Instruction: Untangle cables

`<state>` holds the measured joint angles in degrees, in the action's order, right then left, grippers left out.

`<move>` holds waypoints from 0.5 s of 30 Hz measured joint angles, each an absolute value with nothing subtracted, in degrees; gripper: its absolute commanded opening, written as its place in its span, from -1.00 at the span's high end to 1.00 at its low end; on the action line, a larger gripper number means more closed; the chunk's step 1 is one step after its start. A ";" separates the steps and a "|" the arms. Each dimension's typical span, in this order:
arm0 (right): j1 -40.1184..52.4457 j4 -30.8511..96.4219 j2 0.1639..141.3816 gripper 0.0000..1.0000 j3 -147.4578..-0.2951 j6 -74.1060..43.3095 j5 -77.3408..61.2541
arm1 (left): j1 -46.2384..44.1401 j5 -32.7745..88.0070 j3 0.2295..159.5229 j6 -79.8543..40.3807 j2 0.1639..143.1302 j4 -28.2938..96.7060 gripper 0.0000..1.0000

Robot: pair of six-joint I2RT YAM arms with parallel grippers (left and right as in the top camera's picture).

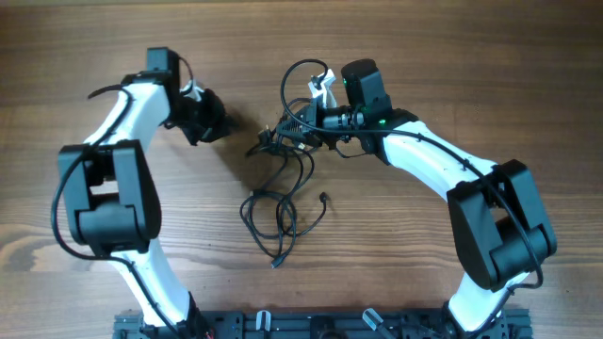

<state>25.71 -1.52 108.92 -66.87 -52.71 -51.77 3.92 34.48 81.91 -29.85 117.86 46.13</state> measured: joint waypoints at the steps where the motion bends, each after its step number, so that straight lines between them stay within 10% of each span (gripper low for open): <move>1: 25.71 -1.65 108.92 0.91 -66.87 -52.71 -51.59 | 4.10 34.72 81.91 -29.91 117.89 46.24 0.18; 15: 25.71 -1.74 108.92 0.91 -66.87 -52.71 -51.13 | 4.82 53.84 81.91 -29.39 117.89 66.67 -0.38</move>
<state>25.71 -1.74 108.92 -66.87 -52.71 -51.13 4.82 53.84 81.91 -29.39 117.89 66.67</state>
